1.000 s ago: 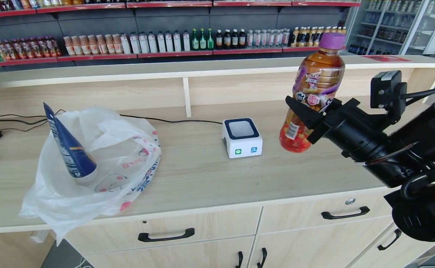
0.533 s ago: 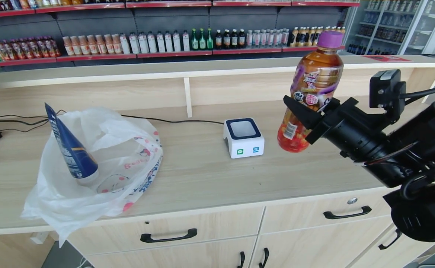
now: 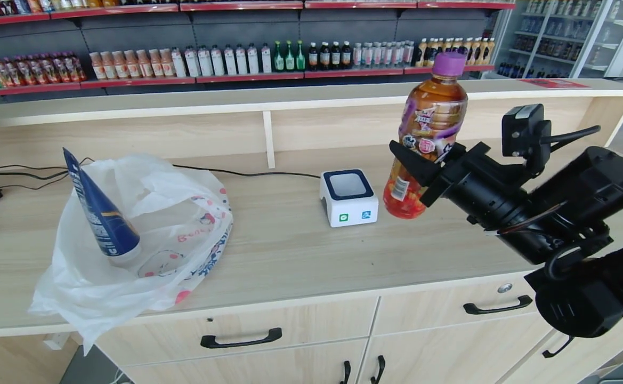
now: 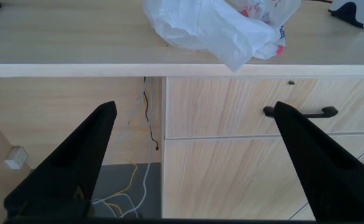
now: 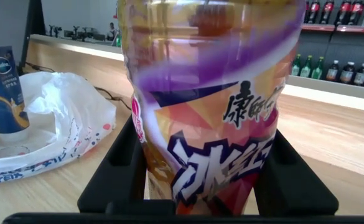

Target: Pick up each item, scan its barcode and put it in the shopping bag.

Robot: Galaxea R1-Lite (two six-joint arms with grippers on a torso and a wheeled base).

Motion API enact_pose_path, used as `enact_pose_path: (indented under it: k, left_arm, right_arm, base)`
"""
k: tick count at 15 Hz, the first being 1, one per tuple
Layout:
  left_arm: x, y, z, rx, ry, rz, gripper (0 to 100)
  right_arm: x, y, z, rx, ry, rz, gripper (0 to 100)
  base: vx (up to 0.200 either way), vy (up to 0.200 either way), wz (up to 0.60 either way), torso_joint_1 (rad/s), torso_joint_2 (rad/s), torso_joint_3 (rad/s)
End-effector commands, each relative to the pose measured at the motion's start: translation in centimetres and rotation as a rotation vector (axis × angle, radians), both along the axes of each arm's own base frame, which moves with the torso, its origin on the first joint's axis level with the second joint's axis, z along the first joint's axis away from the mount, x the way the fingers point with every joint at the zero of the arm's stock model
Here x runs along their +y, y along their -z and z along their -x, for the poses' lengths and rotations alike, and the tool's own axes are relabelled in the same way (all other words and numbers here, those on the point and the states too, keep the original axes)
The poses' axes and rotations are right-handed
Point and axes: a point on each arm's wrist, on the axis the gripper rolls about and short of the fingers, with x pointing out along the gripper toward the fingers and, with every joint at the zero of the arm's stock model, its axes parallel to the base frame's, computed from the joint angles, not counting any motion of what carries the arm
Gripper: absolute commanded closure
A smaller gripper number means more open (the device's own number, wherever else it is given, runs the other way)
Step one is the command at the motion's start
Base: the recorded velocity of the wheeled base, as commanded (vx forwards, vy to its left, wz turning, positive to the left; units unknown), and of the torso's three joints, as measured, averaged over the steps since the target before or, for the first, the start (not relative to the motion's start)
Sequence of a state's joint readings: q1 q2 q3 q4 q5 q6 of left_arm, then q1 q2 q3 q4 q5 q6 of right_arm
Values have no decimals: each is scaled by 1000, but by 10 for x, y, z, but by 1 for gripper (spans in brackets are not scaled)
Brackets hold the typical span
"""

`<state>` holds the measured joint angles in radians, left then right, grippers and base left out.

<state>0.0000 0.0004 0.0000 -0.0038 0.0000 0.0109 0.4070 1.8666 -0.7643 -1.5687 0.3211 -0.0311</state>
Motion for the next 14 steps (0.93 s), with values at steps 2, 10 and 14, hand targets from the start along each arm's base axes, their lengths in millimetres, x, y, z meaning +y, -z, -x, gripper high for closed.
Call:
enact_pose_path:
  k: [2,10,14]
  left_arm:
    - [0,0,0,-1,0,0,0]
    - [0,0,0,-1,0,-1,0]
    - [0,0,0,-1,0,-3,0]
  right_arm:
    - [10,1,-21,-48,-19,20,100]
    - [16,4,-64,-411,-144,308,100]
    - [11,-3,-69,-566,-96,395,100]
  base:
    - [0,0,0,0,0,0]
    - [0,0,0,0,0,0]
    - [0,0,0,0,0,0]
